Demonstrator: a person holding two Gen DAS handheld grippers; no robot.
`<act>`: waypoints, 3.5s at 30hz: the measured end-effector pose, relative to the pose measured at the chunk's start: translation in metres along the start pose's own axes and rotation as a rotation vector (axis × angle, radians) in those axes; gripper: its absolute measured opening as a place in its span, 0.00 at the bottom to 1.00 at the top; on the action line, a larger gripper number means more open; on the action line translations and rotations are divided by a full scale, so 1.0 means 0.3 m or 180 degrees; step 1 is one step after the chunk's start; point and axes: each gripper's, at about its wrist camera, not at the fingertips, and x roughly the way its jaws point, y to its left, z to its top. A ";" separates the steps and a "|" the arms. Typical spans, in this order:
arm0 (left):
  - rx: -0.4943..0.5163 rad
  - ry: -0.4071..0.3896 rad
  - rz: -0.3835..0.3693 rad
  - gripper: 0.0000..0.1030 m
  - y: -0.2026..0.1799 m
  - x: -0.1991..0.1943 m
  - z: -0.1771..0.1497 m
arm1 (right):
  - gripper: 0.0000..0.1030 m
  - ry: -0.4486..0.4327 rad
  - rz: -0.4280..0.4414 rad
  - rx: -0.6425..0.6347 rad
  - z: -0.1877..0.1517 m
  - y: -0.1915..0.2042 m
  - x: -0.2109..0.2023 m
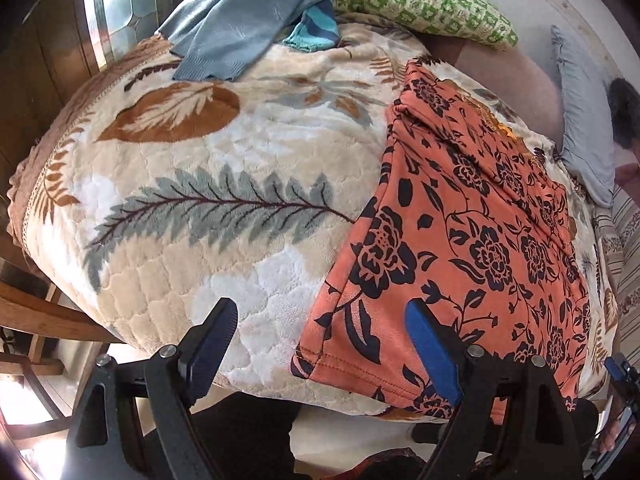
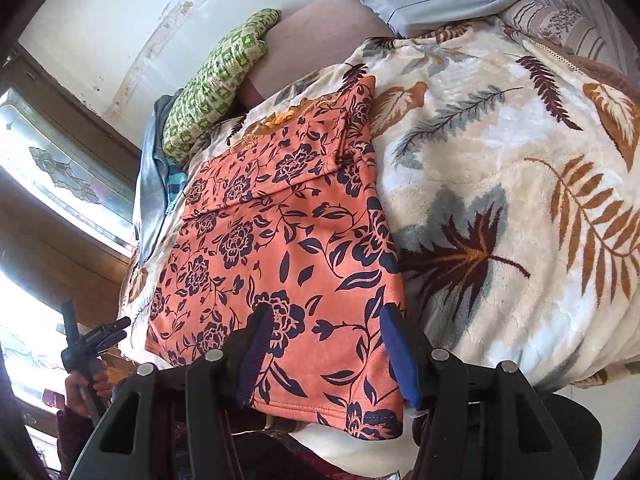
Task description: Fold small clothes
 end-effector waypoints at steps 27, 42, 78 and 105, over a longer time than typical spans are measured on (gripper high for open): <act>0.0435 0.0333 0.0013 0.22 -0.092 0.113 -0.066 | 0.57 0.0798 -0.0259 0.0452 -0.072 -0.097 0.188; 0.0278 0.0188 -0.0635 0.07 -0.061 -0.039 0.009 | 0.04 0.0882 -0.0004 0.0130 -0.048 0.009 0.105; -0.0350 -0.0424 -0.0888 0.15 -0.436 0.537 1.070 | 0.09 -0.0697 0.0857 0.2217 0.956 -0.479 0.682; -0.0556 -0.0478 0.0141 0.72 -0.314 0.447 0.659 | 0.31 0.0407 -0.0838 -0.0320 1.004 0.576 1.329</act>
